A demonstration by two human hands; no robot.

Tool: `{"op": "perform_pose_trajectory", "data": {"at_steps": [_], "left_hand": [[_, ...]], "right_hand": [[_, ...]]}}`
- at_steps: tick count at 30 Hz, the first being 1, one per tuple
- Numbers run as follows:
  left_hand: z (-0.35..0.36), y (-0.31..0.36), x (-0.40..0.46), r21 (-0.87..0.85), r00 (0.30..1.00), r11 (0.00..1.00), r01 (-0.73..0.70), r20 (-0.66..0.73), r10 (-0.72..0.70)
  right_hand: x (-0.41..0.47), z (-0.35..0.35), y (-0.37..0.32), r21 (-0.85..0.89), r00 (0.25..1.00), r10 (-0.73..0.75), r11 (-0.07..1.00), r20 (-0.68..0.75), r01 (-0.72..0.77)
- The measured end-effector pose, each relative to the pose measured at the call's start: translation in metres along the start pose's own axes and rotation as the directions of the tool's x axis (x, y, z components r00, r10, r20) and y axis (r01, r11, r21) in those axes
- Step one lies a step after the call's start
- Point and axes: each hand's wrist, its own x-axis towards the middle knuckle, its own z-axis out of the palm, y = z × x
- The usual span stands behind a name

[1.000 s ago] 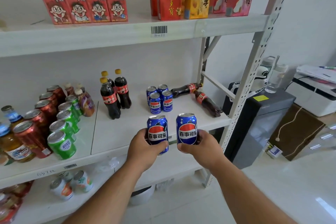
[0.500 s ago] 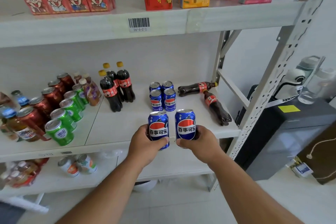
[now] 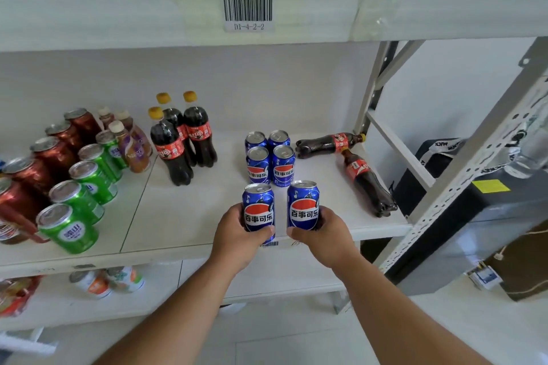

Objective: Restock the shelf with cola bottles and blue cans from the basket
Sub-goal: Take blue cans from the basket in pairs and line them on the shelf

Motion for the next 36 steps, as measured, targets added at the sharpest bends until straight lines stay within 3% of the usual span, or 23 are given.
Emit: {"op": "perform_pose_trajectory", "data": {"at_steps": [8,17,27,36], "left_hand": [[0.012,-0.009,0.038,-0.003,0.999,1.0,-0.029,0.031,0.029],[0.028,-0.025,0.074,-0.001,0.998,0.999,-0.042,-0.057,0.042],[0.034,-0.043,0.086,-0.028,0.992,0.995,-0.096,-0.083,0.093],[0.037,-0.052,0.078,0.047,0.99,0.99,-0.134,-0.046,0.136]], "right_hand": [[0.036,0.006,0.001,-0.017,1.0,-0.002,1.0,-0.026,0.001],[0.081,0.017,0.012,-0.07,0.999,-0.05,0.996,-0.014,0.049],[0.087,0.024,0.014,-0.045,0.992,-0.122,0.992,-0.024,0.121],[0.08,0.022,0.019,-0.096,0.99,-0.137,0.986,0.009,0.138]]}}
